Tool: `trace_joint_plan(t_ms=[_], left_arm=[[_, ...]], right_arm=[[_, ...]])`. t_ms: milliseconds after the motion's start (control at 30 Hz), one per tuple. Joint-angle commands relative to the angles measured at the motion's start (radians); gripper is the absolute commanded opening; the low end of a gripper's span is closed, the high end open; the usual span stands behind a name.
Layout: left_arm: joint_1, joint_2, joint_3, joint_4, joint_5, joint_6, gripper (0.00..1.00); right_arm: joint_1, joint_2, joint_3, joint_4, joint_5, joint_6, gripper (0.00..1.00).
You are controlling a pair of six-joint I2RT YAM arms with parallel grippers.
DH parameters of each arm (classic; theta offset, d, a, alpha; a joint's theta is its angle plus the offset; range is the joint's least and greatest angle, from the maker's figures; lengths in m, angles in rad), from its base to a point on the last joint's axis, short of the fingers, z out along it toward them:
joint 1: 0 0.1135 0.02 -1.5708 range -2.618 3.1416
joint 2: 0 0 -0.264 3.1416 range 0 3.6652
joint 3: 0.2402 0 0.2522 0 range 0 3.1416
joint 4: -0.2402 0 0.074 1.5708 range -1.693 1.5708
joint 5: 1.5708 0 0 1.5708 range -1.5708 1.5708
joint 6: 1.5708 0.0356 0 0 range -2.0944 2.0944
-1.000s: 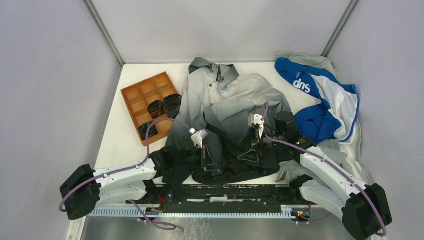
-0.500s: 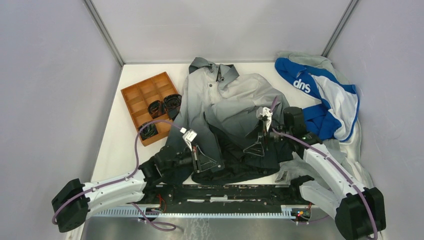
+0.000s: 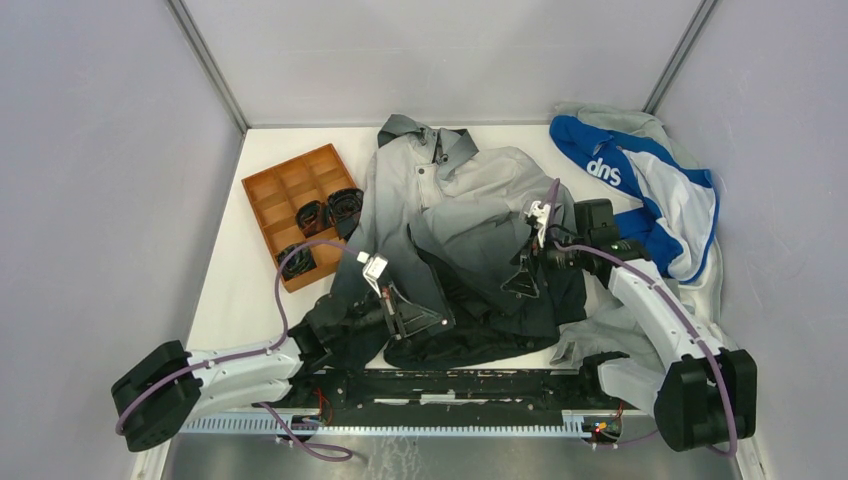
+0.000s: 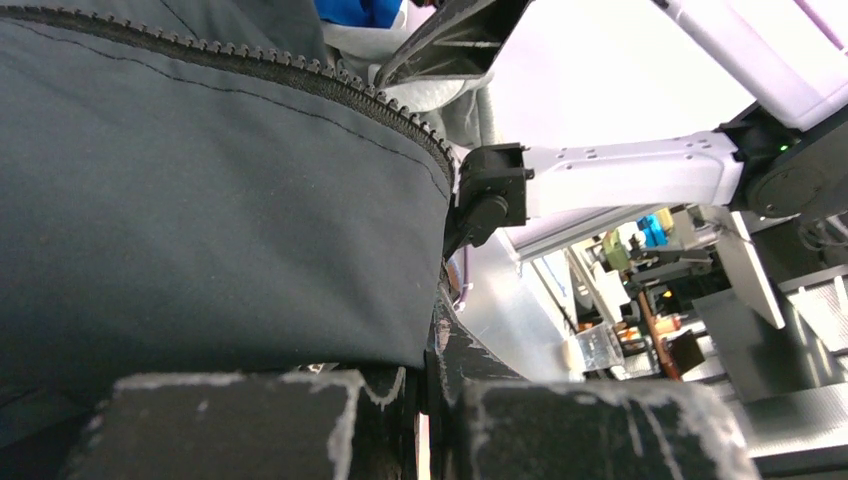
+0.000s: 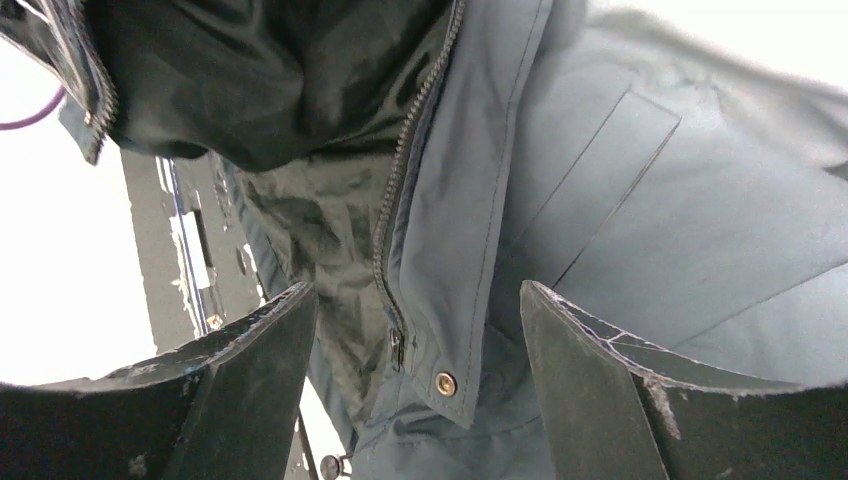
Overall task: Zip up the jacket
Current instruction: Pick up the jacket from the center of the board.
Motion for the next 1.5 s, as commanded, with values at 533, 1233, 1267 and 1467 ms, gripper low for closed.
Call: trace_joint_plan(t_ms=[533, 1233, 1267, 1467], left_arm=[[0.028, -0.05, 0.003, 0.021, 0.004, -0.064, 0.02], [0.038, -0.087, 0.01, -0.04, -0.01, -0.056, 0.02], [0.04, -0.087, 0.008, -0.041, -0.01, -0.056, 0.02], [0.041, -0.096, 0.013, -0.056, -0.01, -0.053, 0.02]], right_arm=[[-0.032, 0.259, 0.119, -0.345, 0.111, -0.398, 0.79], [0.074, 0.351, 0.019, -0.168, 0.141, -0.273, 0.61], [0.076, 0.355, 0.02, -0.166, 0.139, -0.272, 0.59], [0.08, 0.38, 0.034, -0.167, 0.122, -0.272, 0.39]])
